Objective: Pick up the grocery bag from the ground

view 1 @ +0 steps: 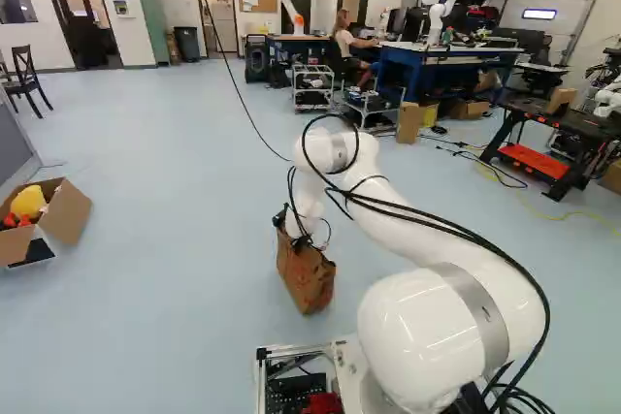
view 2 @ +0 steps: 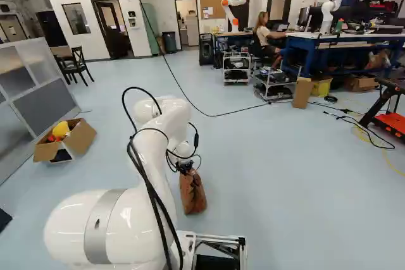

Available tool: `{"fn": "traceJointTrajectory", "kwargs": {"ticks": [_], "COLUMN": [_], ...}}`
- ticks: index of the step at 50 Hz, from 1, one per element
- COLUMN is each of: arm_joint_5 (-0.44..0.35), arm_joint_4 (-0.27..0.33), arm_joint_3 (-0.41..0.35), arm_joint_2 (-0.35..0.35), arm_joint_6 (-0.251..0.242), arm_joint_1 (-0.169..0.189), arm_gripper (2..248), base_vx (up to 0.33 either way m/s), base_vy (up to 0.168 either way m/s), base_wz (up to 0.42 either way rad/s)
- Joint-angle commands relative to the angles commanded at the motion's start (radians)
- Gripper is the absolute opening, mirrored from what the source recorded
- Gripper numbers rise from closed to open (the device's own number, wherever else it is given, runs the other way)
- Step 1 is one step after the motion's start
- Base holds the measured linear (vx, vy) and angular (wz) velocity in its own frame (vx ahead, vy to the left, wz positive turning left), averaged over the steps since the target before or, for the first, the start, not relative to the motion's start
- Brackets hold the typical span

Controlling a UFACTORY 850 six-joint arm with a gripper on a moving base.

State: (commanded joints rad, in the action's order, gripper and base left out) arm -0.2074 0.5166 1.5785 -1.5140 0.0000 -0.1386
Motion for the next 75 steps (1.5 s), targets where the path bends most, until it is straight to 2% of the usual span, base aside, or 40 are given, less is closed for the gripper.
{"fn": "traceJointTrajectory", "kwargs": {"ticks": [75], "arm_joint_5": [0.000], "arm_joint_4": [0.000], "arm_joint_3": [-0.245], "arm_joint_2": [0.278], "arm_joint_6": [0.000], "arm_joint_1": [0.000], "arm_gripper": [23], "base_vx": [0.000], "base_vy": [0.000], "base_wz": [0.000]}}
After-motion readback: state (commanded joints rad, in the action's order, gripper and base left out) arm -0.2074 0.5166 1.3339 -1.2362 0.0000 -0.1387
